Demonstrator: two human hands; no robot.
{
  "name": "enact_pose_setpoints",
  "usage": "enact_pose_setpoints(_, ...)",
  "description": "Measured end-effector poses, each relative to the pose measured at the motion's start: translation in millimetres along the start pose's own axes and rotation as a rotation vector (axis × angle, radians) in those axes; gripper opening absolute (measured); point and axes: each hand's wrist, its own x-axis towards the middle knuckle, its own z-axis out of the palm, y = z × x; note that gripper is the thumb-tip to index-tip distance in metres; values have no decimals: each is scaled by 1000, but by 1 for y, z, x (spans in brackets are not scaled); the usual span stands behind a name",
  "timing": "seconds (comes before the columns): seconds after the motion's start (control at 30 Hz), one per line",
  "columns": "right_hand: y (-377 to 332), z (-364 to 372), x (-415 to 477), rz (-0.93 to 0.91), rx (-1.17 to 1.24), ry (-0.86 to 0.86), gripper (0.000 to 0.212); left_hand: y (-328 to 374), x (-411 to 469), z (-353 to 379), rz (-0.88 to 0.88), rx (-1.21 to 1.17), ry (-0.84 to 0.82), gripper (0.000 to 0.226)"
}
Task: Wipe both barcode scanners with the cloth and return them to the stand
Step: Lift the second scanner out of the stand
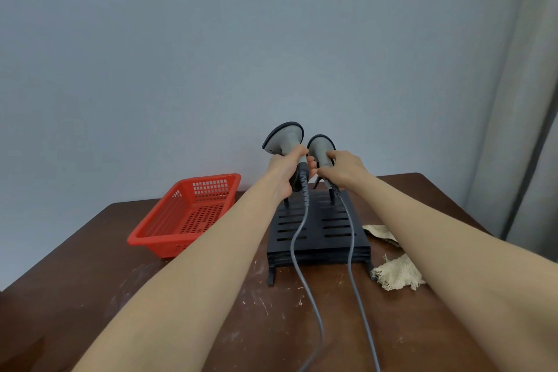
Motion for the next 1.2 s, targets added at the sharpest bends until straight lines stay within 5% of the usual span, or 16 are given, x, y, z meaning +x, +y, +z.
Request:
enact_pose_setpoints(0.1,3,0,-1,-17,-46,-11,54,2,-1,0,9,-9,-7,7)
enact_pose_setpoints(0.27,6,2,0,-6,-45,-12,33,2,-3,1,6,-10,-16,6)
enact_pose_setpoints(0.9,1,-12,-8,16,-48,101,68,7,-11,-5,-1,-37,-8,22)
enact_pose_setpoints(1.07,-26,-16,-33,-133,138,337,50,9,-27,-9,31,-43,5,16)
enact_pose_setpoints(1.2,-50,-8,-54,-155,287,256,56,5,-45,-15,81,13,23,14)
